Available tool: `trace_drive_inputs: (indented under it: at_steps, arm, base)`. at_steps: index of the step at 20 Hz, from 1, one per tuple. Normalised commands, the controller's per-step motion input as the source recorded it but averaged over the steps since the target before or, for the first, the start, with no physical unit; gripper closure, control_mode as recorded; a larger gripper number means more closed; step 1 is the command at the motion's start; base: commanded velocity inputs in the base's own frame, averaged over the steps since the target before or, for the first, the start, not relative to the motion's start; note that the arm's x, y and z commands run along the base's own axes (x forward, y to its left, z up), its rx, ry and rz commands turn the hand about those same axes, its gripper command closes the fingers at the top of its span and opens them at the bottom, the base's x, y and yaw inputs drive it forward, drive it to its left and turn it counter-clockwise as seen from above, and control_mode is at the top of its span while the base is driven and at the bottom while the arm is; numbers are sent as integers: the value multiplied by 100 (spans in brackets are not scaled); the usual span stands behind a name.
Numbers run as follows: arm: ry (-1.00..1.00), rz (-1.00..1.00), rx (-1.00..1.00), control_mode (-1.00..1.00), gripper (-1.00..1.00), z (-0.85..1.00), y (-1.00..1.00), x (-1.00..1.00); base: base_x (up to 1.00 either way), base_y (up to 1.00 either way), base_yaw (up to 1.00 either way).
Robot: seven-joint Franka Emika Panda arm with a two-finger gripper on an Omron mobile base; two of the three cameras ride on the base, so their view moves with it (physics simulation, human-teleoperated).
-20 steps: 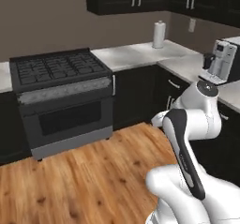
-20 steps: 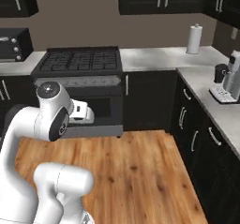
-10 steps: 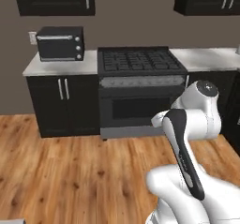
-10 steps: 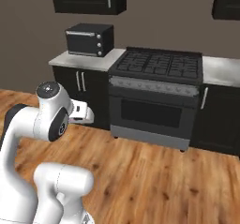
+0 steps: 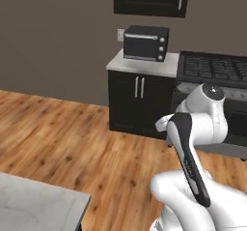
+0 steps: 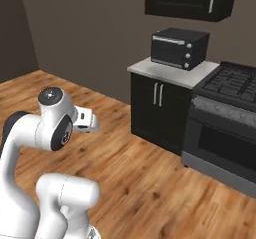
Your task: Place the large bottle from the dining counter next to the other large bottle outside the sink, and place the small bottle from the dining counter next to the other small bottle inside the sink.
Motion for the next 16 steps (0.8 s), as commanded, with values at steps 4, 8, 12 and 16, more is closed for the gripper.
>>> trace_drive_inputs:
  at_steps: [4,8,12,16]
  arm:
    - [0,0,0,100,-100,0,0,0]
    - [0,0,0,100,-100,0,0,0]
    - [0,0,0,100,-100,0,0,0]
    - [0,0,0,100,-100,0,0,0]
  base:
    - [100,6,38]
    - [100,-15,26]
    - [100,-1,28]
    - [100,17,43]
